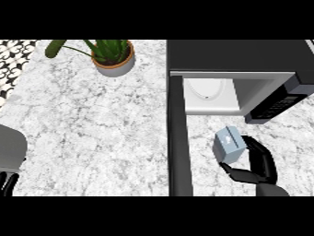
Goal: Pick up the milk, place it into the microwave and close the microwave
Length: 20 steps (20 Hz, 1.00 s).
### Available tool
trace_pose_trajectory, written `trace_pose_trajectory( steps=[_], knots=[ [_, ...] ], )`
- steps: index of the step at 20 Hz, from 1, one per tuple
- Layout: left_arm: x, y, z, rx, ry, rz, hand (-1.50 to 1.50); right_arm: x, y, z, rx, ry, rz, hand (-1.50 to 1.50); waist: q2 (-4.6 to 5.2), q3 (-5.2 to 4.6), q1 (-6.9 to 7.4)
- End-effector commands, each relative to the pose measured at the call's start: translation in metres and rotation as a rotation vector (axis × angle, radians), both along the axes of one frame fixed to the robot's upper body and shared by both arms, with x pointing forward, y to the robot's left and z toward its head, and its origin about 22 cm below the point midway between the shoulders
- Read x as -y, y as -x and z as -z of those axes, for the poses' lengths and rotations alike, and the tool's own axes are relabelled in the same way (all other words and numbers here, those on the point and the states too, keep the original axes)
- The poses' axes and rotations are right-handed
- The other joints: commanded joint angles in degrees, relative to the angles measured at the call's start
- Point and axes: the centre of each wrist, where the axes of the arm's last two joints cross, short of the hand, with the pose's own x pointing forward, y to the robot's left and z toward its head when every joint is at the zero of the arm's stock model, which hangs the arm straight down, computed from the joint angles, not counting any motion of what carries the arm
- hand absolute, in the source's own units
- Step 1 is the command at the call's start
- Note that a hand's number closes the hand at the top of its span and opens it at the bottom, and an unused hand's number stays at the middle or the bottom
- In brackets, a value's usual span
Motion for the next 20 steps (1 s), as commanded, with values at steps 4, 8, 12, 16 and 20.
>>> trace_pose_trajectory(
  steps=[4,8,12,16,20],
  knots=[
    [0.004,-0.006,0.004,0.006,-0.002,-0.021,-1.5,-0.016,-0.005,-0.009,0.054,-0.122,-0.136,1.5,-0.08,-0.03,-0.34],
    [0.001,0.007,0.017,-0.004,-0.012,-0.016,-1.5,0.011,0.008,-0.008,0.06,-0.156,-0.048,1.5,-0.07,-0.02,-0.08],
    [-0.009,0.009,0.002,0.006,-0.008,-0.014,-1.5,0.054,0.004,-0.026,0.054,-0.161,-0.066,1.5,-0.09,-0.02,-0.09],
    [-0.003,0.011,0.011,-0.002,0.018,-0.019,-1.5,0.028,0.006,-0.04,0.092,-0.138,-0.131,1.5,-0.22,-0.07,-0.49],
    [-0.02,0.01,-0.005,0.007,-0.015,-0.024,-1.5,0.015,0.002,-0.072,0.081,-0.08,-0.15,1.5,-0.18,-0.08,-0.59]
  ],
)
